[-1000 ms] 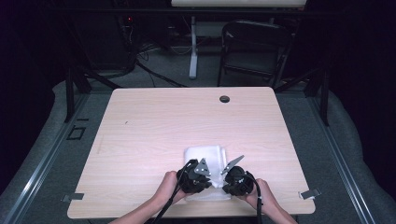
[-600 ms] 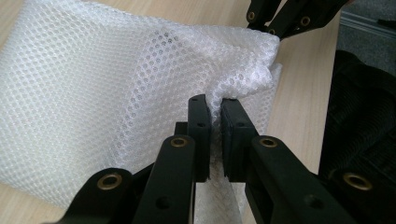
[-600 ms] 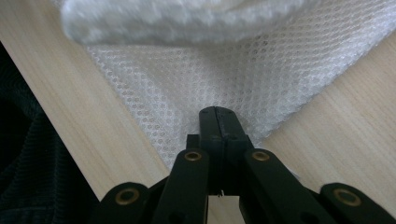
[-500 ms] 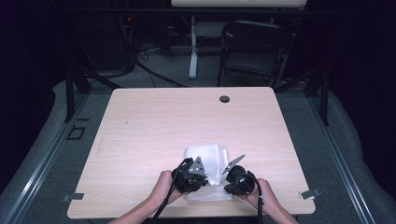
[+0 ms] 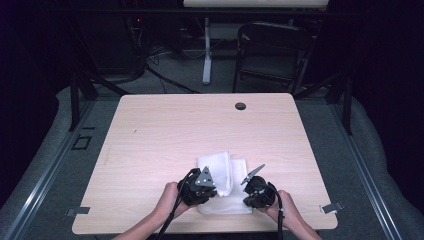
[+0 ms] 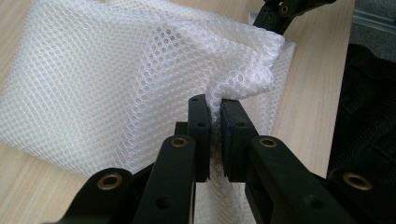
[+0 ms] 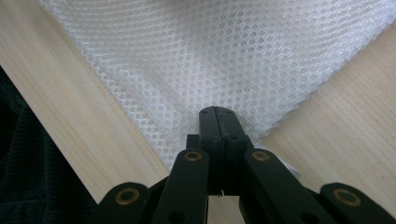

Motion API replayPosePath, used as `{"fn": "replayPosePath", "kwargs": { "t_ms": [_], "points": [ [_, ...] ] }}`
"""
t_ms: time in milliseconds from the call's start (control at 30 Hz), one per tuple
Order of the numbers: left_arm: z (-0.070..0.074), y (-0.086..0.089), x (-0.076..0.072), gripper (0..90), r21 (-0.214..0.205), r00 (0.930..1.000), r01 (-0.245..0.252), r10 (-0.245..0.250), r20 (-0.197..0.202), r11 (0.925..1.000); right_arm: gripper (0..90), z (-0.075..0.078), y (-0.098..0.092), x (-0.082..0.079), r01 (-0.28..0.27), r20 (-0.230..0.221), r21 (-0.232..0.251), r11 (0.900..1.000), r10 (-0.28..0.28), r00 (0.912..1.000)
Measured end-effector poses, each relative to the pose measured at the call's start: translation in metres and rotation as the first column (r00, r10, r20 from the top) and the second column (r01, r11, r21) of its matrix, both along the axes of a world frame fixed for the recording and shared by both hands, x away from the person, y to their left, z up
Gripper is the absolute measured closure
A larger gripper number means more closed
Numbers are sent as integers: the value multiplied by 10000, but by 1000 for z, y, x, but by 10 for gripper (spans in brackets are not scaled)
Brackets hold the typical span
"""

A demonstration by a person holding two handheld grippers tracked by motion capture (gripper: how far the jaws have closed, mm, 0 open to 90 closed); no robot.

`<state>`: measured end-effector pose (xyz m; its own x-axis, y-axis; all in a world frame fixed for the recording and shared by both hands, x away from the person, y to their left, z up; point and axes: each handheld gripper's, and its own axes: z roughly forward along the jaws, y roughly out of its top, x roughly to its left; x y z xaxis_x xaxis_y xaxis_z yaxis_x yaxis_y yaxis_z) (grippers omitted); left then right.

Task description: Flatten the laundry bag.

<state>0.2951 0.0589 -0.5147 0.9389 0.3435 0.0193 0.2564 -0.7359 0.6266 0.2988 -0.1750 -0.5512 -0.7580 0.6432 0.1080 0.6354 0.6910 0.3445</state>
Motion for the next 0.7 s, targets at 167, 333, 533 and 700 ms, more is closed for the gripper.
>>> {"fn": "replayPosePath", "kwargs": {
  "t_ms": [167, 333, 533, 700],
  "points": [
    [2, 5, 0, 841, -66, 9999, -135, 136, 68, 9999, 900, 0, -1, -1, 133, -10, -65, 9999, -133, 9999],
    [3, 12, 0, 841, -272, 9996, -295, 296, 29, 9992, 900, 1, -4, 0, 173, -9, -110, 9998, -173, 9998],
    [5, 15, -1, 841, -305, 9991, -381, 387, 177, 9988, 900, 1, -7, 1, 283, -63, -132, 9995, -284, 9996],
    [5, 20, -1, 842, -344, 9985, -495, 503, 222, 9982, 900, 1, -9, 1, 332, -118, -119, 9994, -334, 9994]
  ]
}}
